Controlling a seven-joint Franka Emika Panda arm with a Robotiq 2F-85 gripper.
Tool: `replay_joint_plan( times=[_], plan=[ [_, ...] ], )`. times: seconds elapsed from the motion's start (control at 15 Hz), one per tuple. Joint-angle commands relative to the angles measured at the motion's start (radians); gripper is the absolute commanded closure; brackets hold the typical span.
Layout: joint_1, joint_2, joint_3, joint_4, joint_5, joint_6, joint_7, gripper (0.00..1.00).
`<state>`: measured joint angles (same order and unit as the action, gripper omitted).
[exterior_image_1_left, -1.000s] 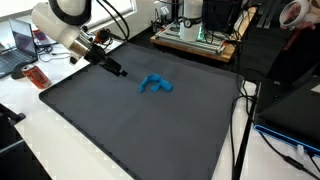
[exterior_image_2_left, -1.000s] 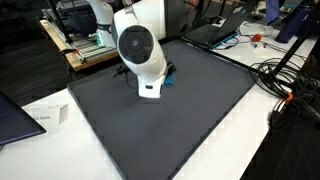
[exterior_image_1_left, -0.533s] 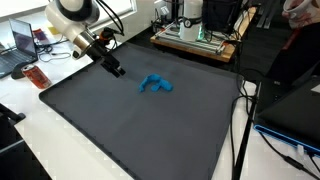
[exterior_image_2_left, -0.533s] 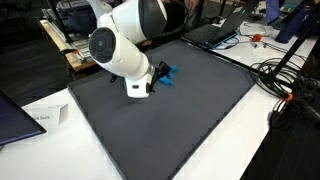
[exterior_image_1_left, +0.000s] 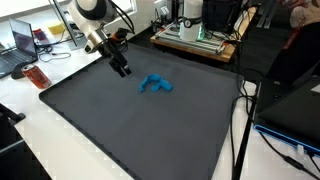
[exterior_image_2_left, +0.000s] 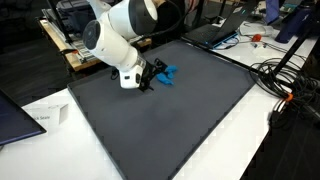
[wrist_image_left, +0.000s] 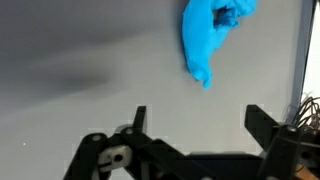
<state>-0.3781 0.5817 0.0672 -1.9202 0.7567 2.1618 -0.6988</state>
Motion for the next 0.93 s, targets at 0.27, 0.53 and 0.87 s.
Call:
replay_joint_plan(
  times=[0.27,0.53,0.87],
  plan=[
    [0.025,-0.194,-0.046,-0.281,0.228,0.106,-0.190,0.00],
    [0.059,-0.265,-0.067,-0.388,0.334,0.181,-0.281,0.00],
    [0.113,-0.335,-0.086,-0.511,0.504,0.283,-0.410,0.00]
  ],
)
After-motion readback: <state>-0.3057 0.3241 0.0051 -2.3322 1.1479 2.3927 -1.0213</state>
